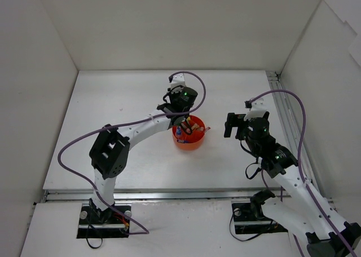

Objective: Sort the stationery into containers
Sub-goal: Place the pen in the storage box.

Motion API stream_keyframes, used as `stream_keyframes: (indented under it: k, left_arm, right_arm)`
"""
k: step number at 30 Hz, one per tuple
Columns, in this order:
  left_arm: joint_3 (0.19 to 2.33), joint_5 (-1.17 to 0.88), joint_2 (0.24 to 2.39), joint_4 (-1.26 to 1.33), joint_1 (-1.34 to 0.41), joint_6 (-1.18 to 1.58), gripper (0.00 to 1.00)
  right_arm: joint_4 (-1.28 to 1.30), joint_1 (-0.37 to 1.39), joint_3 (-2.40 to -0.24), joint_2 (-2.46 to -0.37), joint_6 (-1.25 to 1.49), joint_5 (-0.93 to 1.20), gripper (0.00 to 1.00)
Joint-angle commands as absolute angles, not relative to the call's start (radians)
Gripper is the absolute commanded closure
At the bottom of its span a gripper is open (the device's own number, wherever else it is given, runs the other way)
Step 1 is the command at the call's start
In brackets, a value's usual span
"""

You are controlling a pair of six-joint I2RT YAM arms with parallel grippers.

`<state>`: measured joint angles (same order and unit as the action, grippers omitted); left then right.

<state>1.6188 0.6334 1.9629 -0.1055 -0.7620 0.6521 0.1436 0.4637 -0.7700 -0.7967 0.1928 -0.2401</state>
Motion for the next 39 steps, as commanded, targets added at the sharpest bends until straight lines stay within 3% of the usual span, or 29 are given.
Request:
stream_keyframes:
  k: [1, 12, 17, 39]
  left_arm:
    - [1.563, 0.664, 1.833, -0.048, -0.764, 0.735, 0.97]
    - [1.519, 0.658, 1.822, -0.118, -0.773, 0.870, 0.98]
    - [1.511, 0.710, 1.822, -0.170, -0.796, 0.952, 0.94]
    - [1.456, 0.758, 1.760, -0.216, -0.876, 0.993, 0.48]
  right_arm:
    - [0.095, 0.457, -0.775, -0.802, 0.183, -0.268, 0.02]
    - [0.094, 0.457, -0.770, -0.802, 0.184, -0.270, 0.02]
    - [0.095, 0.457, -0.769, -0.805, 0.187, -0.270, 0.02]
    - [0.095, 0.457, -0.764, -0.788, 0.198, -0.262, 0.02]
